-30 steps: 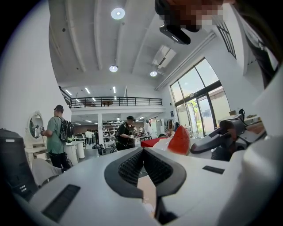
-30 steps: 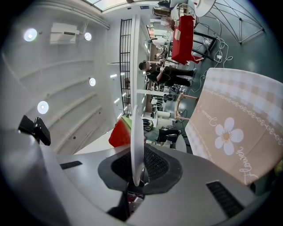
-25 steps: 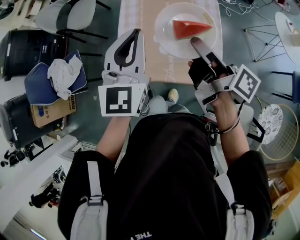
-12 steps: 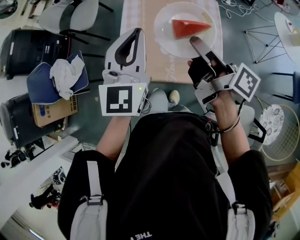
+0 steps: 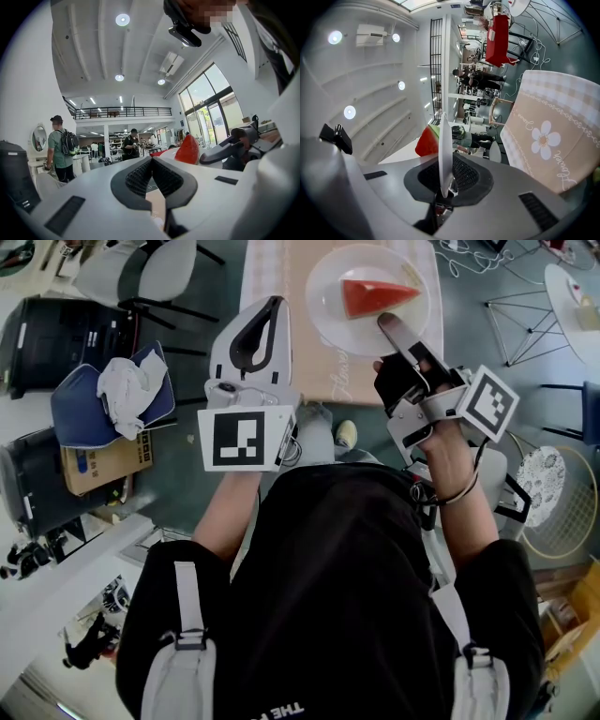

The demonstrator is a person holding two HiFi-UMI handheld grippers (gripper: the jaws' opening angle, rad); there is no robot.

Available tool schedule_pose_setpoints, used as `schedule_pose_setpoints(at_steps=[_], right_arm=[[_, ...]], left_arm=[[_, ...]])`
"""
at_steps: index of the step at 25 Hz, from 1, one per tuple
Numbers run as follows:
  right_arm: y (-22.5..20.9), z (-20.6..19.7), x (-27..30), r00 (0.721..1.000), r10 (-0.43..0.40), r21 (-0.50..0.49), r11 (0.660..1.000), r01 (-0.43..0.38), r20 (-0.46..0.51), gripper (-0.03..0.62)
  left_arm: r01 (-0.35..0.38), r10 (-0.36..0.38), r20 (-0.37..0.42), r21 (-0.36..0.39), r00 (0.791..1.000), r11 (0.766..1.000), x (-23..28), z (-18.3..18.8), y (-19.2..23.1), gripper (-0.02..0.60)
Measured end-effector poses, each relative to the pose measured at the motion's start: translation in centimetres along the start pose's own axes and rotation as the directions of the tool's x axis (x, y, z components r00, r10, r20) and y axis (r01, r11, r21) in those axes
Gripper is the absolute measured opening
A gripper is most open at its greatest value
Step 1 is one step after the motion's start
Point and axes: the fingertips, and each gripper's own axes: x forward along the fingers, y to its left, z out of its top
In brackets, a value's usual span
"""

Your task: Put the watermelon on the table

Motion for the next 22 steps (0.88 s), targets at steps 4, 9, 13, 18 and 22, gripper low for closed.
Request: schedule_pose_setpoints(at_steps=[4, 9, 13, 18, 22], right_arm=[[0.1, -0.2, 0.5, 1.000, -0.005, -0.011, 1.000, 0.005, -0.002, 0.029], [-0.2, -0.4, 0.9, 1.000, -0.015, -0.012, 1.000, 0.015, 0.002, 0.029], [-0.4, -0.3, 1.5, 1.000, -0.014, -0.015, 1.000, 0.014, 0.007, 0.029], [-1.0, 0.0, 2.3, 1.000, -0.022, -0.009, 1.000, 0.022, 0.015, 0.029], [-1.4, 0.4, 3.2, 0.999, -0.030, 0.000, 1.000, 0.030, 0.026, 0.029]], left_arm=[[0.006, -0.006, 0.000, -0.004, 1.000, 1.000, 0.0, -0.3, 0.5, 0.008], [0.019, -0.019, -0.004, -0.001, 1.000, 1.000, 0.3, -0.8, 1.1, 0.008], [0.027, -0.027, 0.005, -0.021, 1.000, 0.999, 0.9, -1.1, 1.6, 0.008], [0.047, -0.047, 0.002, -0.031, 0.999, 0.998, 2.1, -1.4, 2.2, 0.008], [0.060, -0.060, 0.010, -0.034, 0.998, 0.998, 3.2, -1.5, 3.0, 0.008]])
